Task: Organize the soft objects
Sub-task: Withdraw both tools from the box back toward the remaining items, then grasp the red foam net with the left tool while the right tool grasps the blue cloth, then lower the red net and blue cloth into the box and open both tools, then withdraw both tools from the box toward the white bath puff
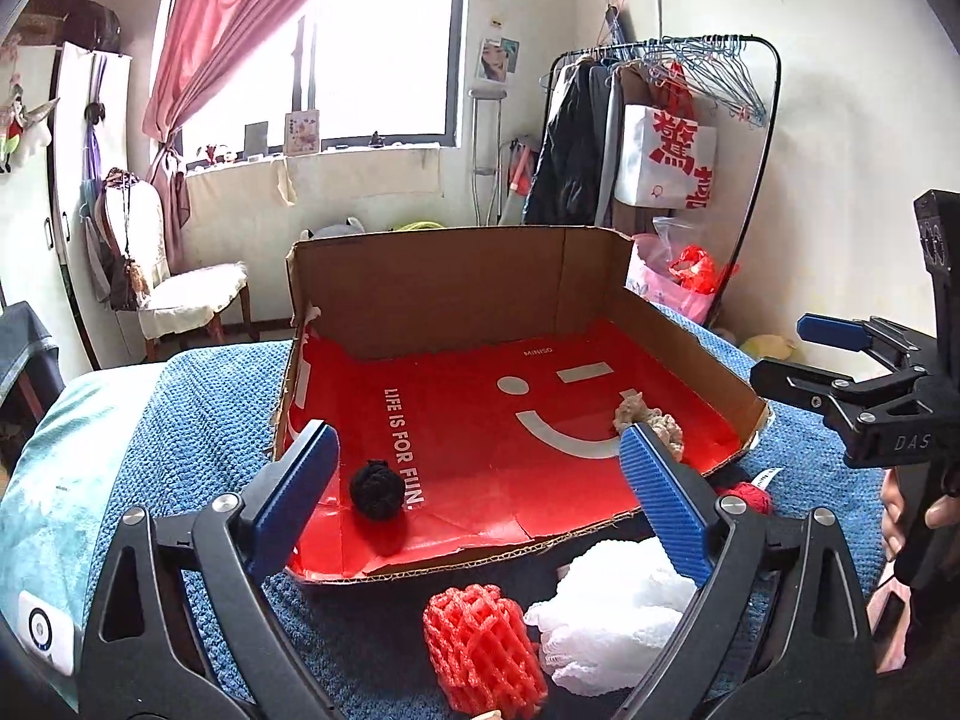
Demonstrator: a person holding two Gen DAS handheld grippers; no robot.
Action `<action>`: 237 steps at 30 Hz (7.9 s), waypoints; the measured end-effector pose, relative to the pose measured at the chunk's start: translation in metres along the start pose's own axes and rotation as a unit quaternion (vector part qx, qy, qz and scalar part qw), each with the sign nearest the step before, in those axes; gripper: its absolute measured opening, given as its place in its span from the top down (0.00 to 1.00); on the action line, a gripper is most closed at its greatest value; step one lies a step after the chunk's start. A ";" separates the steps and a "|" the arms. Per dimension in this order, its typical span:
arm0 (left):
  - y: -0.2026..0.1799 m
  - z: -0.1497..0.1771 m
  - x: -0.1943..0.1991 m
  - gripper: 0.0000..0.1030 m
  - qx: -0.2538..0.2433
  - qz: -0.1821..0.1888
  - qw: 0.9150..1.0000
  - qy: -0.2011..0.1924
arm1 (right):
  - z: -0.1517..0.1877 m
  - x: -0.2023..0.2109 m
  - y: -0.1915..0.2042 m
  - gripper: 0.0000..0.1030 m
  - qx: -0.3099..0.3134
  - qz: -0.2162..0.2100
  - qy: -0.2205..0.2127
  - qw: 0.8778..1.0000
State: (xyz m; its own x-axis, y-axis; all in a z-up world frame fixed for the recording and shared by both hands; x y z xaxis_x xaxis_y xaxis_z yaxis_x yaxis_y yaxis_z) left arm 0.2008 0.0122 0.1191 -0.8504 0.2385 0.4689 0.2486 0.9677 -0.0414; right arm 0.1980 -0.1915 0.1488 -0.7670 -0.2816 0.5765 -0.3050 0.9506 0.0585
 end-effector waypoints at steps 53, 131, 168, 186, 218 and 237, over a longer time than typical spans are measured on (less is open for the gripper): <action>-0.038 0.155 0.054 0.04 0.042 -0.078 0.996 -0.033 | 0.168 0.055 0.020 0.00 -0.049 0.054 -0.064 0.995; -0.007 0.074 0.012 0.55 0.014 0.011 0.998 0.063 | 0.071 0.009 -0.023 0.77 -0.034 -0.005 0.031 0.999; -0.024 0.041 -0.143 0.53 -0.051 0.069 0.980 0.180 | 0.053 -0.153 0.032 0.72 0.036 -0.112 0.158 0.980; -0.017 0.043 -0.137 0.52 -0.050 0.081 0.982 0.165 | 0.055 -0.155 0.026 0.72 0.029 -0.110 0.158 0.981; -0.001 0.022 -0.114 0.29 -0.013 0.092 0.988 0.127 | 0.045 -0.146 0.018 0.44 0.001 -0.109 0.143 0.984; -0.001 0.001 -0.030 0.06 0.013 0.052 0.998 0.025 | 0.012 -0.052 0.010 0.00 -0.012 -0.062 0.040 0.997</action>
State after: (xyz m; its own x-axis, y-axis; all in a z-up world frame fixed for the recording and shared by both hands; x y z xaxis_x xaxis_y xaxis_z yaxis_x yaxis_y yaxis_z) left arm 0.2259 0.0042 0.1038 -0.7959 0.3338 0.5051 0.3213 0.9400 -0.1148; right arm 0.2279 -0.1691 0.1094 -0.6767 -0.3858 0.6271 -0.3800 0.9125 0.1513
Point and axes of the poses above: each gripper's, at about its wrist camera, not at the fingertips, and x roughly against the way its jaws point, y to its left, z to its underside, the point moved 6 cm from there along -x, roughly the way its jaws point, and after that the axes turned 2 degrees about -y, right-handed, at the moved point
